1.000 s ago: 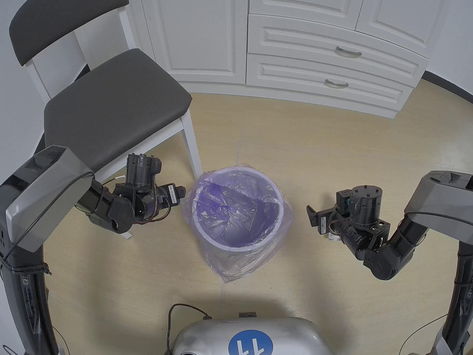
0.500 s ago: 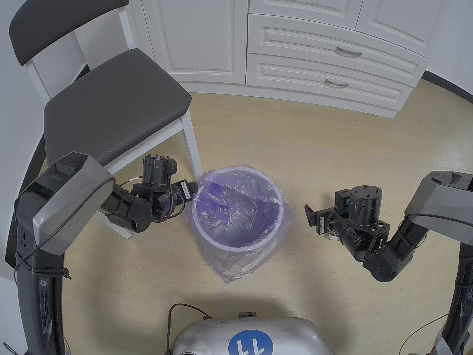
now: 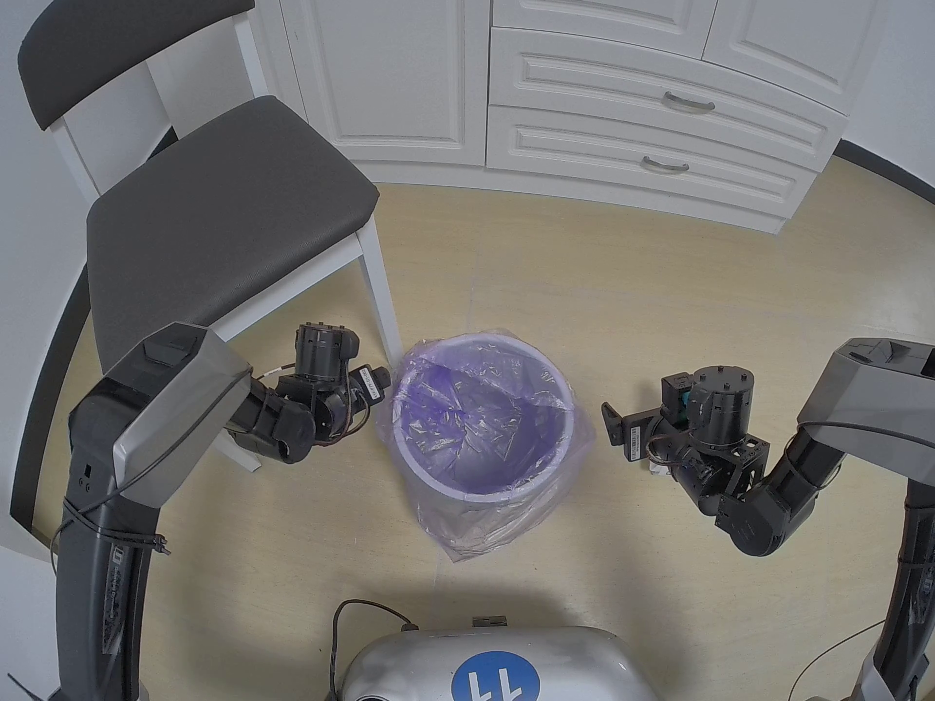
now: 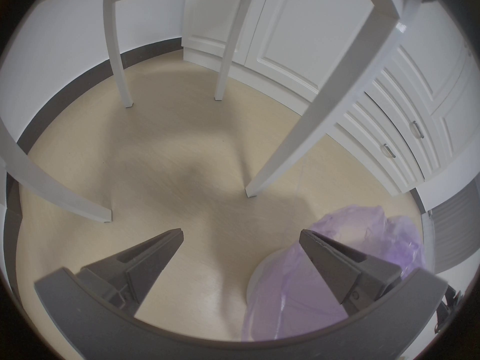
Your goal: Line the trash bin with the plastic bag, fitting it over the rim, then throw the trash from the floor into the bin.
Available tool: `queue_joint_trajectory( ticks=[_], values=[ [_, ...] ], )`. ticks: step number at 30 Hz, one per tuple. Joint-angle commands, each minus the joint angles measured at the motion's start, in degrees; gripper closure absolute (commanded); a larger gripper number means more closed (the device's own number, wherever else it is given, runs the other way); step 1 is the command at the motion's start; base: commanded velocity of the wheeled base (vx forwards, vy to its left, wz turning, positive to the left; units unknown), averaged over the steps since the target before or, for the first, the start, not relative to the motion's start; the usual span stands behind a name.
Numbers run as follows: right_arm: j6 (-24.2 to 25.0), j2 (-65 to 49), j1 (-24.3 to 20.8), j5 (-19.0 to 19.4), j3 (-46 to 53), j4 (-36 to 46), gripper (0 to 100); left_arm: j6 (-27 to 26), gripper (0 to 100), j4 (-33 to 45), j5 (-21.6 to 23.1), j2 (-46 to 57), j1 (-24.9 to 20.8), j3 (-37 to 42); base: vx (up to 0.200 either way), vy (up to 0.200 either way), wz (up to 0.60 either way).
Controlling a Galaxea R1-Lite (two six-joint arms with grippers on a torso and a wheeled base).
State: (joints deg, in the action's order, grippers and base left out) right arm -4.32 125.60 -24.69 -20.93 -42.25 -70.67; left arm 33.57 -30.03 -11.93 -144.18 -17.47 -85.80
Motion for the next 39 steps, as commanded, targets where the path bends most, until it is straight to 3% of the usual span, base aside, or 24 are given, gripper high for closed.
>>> queue_joint_trajectory(
  ticks=[1,7,14,20,29,36,39],
  values=[
    [0.0,-0.5,0.0,0.0,0.2,-0.1,0,-0.6,0,1.6,0.3,4.5,2.7,1.6,0.000,0.000,0.00],
    [0.0,-0.8,0.0,0.0,0.5,-0.1,0,-3.9,0,11.1,1.9,7.9,5.2,2.6,0.000,0.000,0.00],
    [-0.3,-0.7,-0.1,0.0,1.1,0.0,0,-8.6,0,15.1,7.2,9.2,3.1,7.5,0.000,0.000,0.00],
    [-0.3,-0.6,-0.1,0.0,1.3,0.0,0,-8.5,0,14.2,5.9,4.1,-0.7,6.8,0.000,0.000,0.00],
    [-0.2,-0.4,-0.3,0.0,0.8,-0.1,0,-8.3,0,12.1,2.7,-1.5,-1.9,4.0,0.000,0.000,0.00],
    [0.4,-0.1,-2.7,0.1,0.2,-1.8,0,-7.2,0,12.1,1.8,-0.9,-1.7,3.7,0.000,0.000,0.00],
    [1.9,2.2,-6.6,-0.2,-3.2,-1.6,0,-7.2,0,12.2,2.1,2.1,-1.3,5.1,0.000,0.000,0.00]
  ],
)
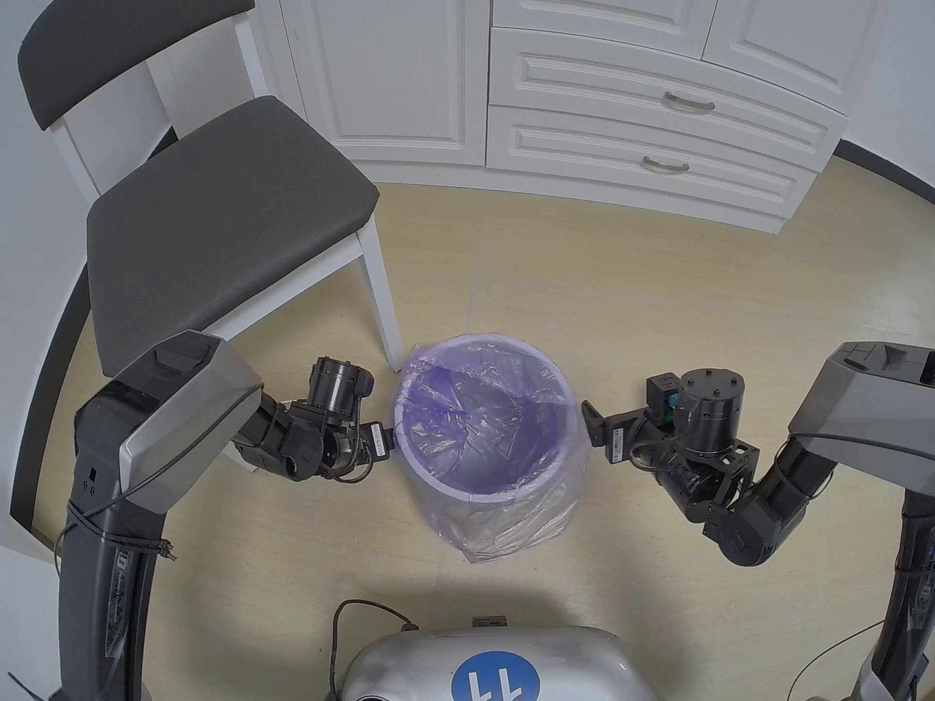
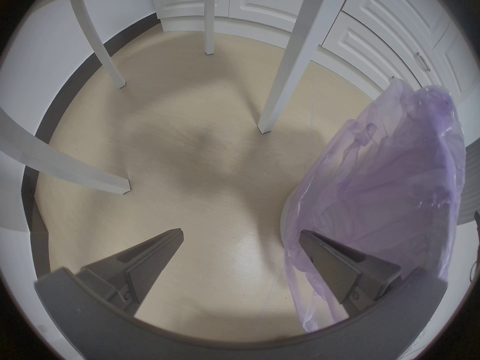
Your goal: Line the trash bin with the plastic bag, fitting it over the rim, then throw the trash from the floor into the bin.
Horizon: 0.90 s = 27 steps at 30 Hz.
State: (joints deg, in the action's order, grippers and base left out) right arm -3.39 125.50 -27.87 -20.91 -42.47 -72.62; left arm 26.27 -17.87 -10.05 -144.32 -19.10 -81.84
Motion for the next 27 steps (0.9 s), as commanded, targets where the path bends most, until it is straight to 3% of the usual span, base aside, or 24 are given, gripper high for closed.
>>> queue_joint_trajectory(
  ticks=[1,8,15,19,27],
  values=[
    [0.9,2.5,-3.7,-0.3,-3.3,0.5,0,0.1,0,0.0,0.3,2.5,0.4,1.3,0.000,0.000,0.00],
    [-5.9,6.2,-6.1,-2.2,-21.1,18.8,0,-3.7,0,-0.5,0.1,6.7,1.1,5.9,0.000,0.000,0.00],
    [-18.1,12.4,-6.5,-2.5,-34.5,26.0,0,-10.1,0,-4.6,0.4,11.7,1.8,12.8,0.000,0.000,0.00],
    [-19.0,14.3,-7.7,-2.6,-36.5,29.5,0,-13.2,0,-8.5,0.3,12.2,2.5,15.2,0.000,0.000,0.00],
    [-20.1,17.4,-7.9,-5.2,-39.9,30.3,0,-13.4,0,-10.0,0.2,12.6,2.8,15.6,0.000,0.000,0.00]
  ],
)
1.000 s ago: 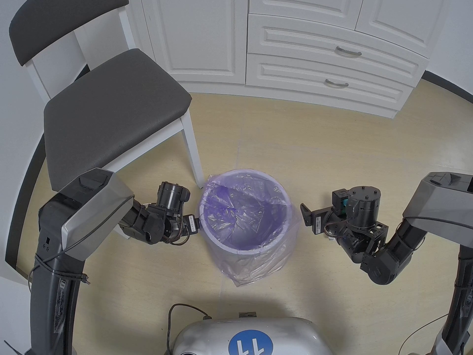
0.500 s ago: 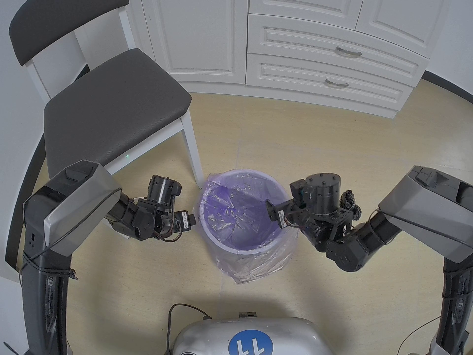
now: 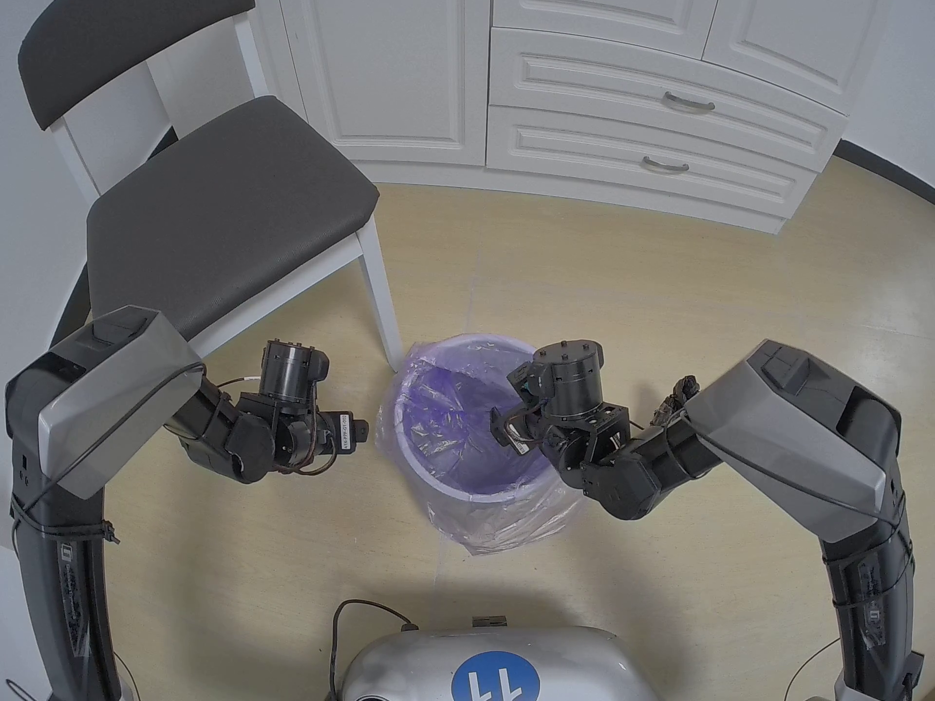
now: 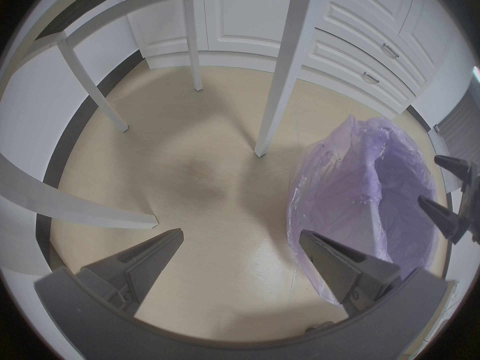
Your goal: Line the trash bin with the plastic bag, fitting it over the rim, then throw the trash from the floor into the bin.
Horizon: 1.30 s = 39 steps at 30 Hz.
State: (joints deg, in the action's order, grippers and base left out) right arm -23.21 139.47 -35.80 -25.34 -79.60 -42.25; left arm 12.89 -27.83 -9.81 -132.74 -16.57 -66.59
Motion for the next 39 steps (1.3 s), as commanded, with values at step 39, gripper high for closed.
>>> queue_joint_trajectory(
  ticks=[39],
  values=[
    [-1.5,16.3,6.8,-3.8,-35.0,2.6,0,0.0,0,-2.0,-0.1,1.3,1.0,0.4,0.000,0.000,0.00]
  ],
)
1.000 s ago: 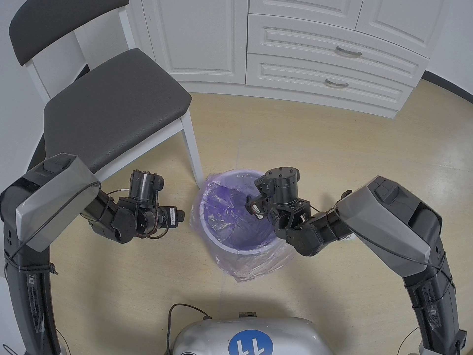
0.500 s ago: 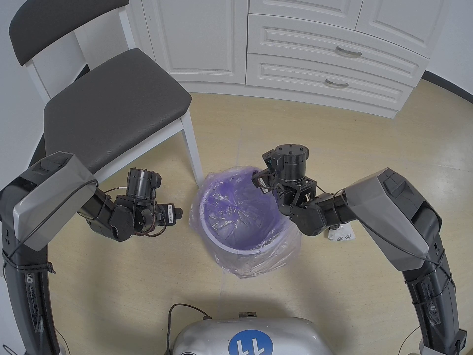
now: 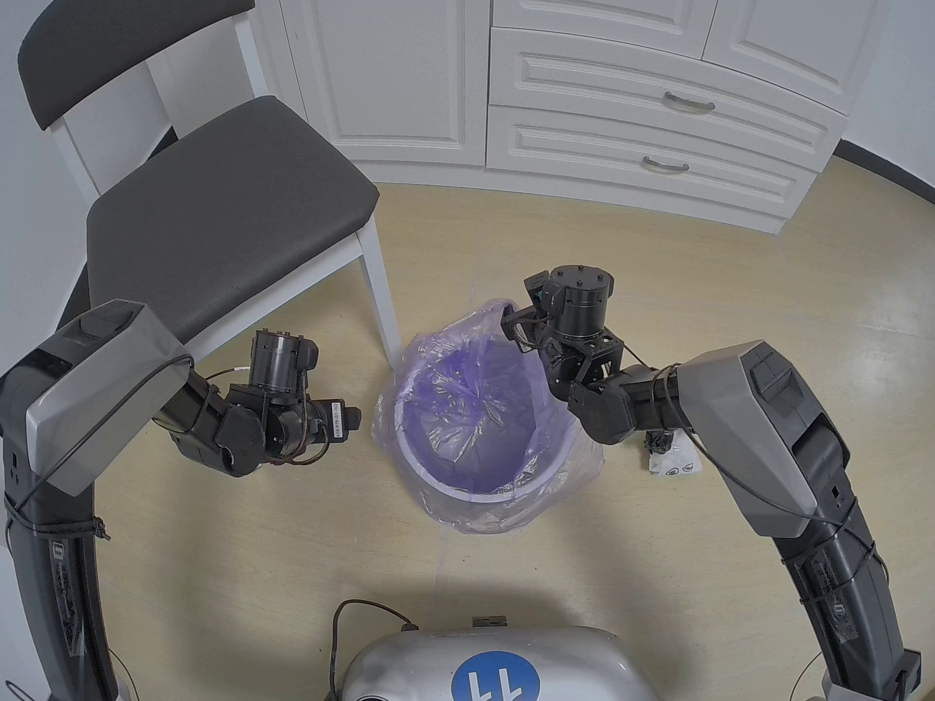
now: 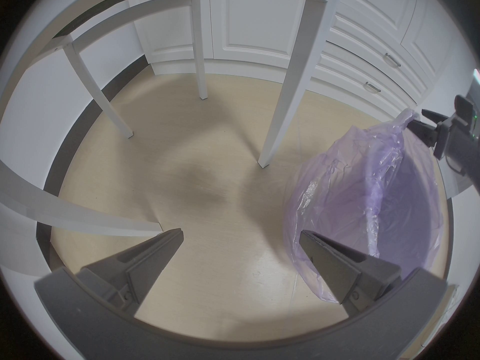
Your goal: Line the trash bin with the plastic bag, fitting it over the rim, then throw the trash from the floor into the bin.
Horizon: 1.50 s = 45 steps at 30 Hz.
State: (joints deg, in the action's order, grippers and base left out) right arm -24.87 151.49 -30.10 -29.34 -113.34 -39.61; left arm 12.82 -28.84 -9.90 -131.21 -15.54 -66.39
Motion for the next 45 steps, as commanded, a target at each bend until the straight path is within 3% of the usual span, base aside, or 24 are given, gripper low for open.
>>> queue_joint_trajectory(
  ticks=[1,11,19,26,35,45],
  values=[
    [0.2,4.3,1.2,0.2,-1.3,0.0,0,0.1,0,-1.1,0.0,-0.2,0.0,0.2,0.000,0.000,0.00],
    [0.4,3.9,1.8,0.3,-1.3,0.0,0,0.1,0,-1.2,0.0,-0.2,0.0,0.0,0.000,0.000,0.00],
    [1.1,-2.7,-1.0,-0.1,-1.3,1.5,0,0.3,0,-4.6,0.0,-0.1,-0.3,0.6,0.000,0.000,0.00],
    [1.1,-19.1,-4.4,-0.2,19.3,15.1,0,0.3,0,-6.7,0.1,0.4,-0.5,1.5,0.000,0.000,0.00],
    [4.0,-21.5,-4.8,-0.2,28.8,14.5,0,0.5,0,-7.1,0.4,1.0,-1.9,2.0,0.000,0.000,0.00],
    [3.1,-25.6,-3.6,-0.5,40.1,14.4,0,3.5,0,-15.2,0.2,-1.5,-4.1,1.1,0.000,0.000,0.00]
  ],
)
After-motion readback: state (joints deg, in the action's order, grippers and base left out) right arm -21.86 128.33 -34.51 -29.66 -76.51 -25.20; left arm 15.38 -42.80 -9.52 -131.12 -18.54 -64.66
